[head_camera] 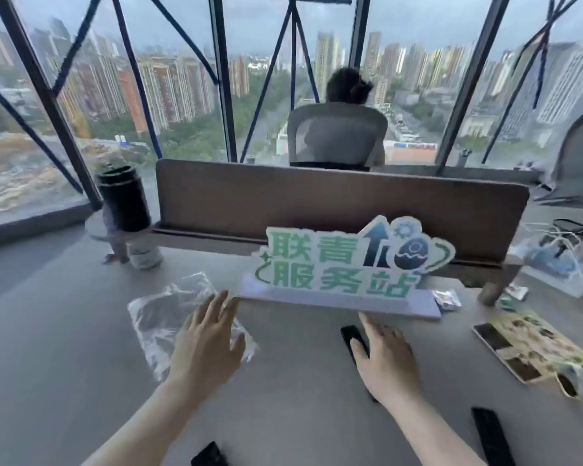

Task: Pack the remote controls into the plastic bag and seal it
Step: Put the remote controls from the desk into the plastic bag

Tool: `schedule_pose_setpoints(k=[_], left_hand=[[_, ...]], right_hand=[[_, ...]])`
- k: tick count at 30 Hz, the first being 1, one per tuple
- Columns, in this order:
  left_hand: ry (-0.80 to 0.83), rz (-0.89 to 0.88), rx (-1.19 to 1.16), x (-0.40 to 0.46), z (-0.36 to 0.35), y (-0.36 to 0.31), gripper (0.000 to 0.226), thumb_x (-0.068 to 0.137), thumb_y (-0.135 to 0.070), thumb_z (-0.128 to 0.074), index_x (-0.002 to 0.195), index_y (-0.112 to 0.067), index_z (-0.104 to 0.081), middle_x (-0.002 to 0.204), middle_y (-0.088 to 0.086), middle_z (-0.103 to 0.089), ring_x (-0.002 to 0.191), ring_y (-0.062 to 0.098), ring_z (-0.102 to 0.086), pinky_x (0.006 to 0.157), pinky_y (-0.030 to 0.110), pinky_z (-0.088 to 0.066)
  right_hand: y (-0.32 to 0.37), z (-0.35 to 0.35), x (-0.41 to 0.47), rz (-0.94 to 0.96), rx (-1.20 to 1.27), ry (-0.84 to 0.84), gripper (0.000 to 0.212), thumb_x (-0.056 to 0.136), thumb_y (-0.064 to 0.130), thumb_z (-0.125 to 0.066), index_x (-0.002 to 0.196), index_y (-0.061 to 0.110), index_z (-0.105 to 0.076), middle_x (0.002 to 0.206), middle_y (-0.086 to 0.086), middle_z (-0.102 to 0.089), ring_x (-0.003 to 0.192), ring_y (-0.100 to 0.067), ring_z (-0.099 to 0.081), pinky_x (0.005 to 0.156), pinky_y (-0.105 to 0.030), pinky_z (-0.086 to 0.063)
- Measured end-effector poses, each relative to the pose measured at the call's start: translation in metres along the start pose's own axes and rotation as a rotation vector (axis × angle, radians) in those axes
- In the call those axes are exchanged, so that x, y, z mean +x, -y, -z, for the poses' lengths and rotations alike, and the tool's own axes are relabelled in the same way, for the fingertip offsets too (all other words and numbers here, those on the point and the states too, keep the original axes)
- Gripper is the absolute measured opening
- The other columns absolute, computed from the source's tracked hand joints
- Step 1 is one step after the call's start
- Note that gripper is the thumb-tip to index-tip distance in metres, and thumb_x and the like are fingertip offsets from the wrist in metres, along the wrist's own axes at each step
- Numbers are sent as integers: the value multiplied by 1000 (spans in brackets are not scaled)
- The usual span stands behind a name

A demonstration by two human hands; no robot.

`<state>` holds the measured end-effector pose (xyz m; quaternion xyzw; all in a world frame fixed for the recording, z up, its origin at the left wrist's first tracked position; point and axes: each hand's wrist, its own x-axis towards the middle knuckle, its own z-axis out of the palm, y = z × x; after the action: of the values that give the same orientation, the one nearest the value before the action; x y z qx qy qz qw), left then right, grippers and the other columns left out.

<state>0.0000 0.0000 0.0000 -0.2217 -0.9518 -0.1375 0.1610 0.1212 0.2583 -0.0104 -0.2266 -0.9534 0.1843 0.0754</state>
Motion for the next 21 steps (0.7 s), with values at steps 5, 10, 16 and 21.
schedule_pose_setpoints(k=[5,10,16,21], left_hand=[[111,27,115,-33,-52,44,55,70,-37,-69,120,-18,-57,127,6,-59,112,33,-55,88,46,-49],[157,21,242,-48,-59,63,9,74,-6,-66,70,-14,-64,79,4,-60,74,29,-61,55,35,-44],[80,-39,69,-62,-42,39,11,89,-18,-53,89,-15,-63,83,7,-54,66,33,-60,51,33,-35],[24,-188,-144,-75,-22,-5,28,96,-25,-39,111,-21,-62,96,7,-60,81,33,-64,58,32,-39]], right_hand=[[-29,-56,-23,-213,-182,9,65,99,47,-40,155,17,-25,148,-5,-48,133,-29,-43,107,-39,-36],[-29,-70,-39,-321,-127,-45,41,91,47,-54,119,18,-55,117,-6,-64,110,-30,-60,85,-38,-46],[-21,-47,-90,-359,557,57,19,88,26,-59,86,8,-52,63,-4,-61,44,-22,-48,47,-26,-32],[-3,-1,-153,-289,1034,318,23,92,17,-57,70,14,-51,52,-4,-46,40,-13,-17,44,-22,-10]])
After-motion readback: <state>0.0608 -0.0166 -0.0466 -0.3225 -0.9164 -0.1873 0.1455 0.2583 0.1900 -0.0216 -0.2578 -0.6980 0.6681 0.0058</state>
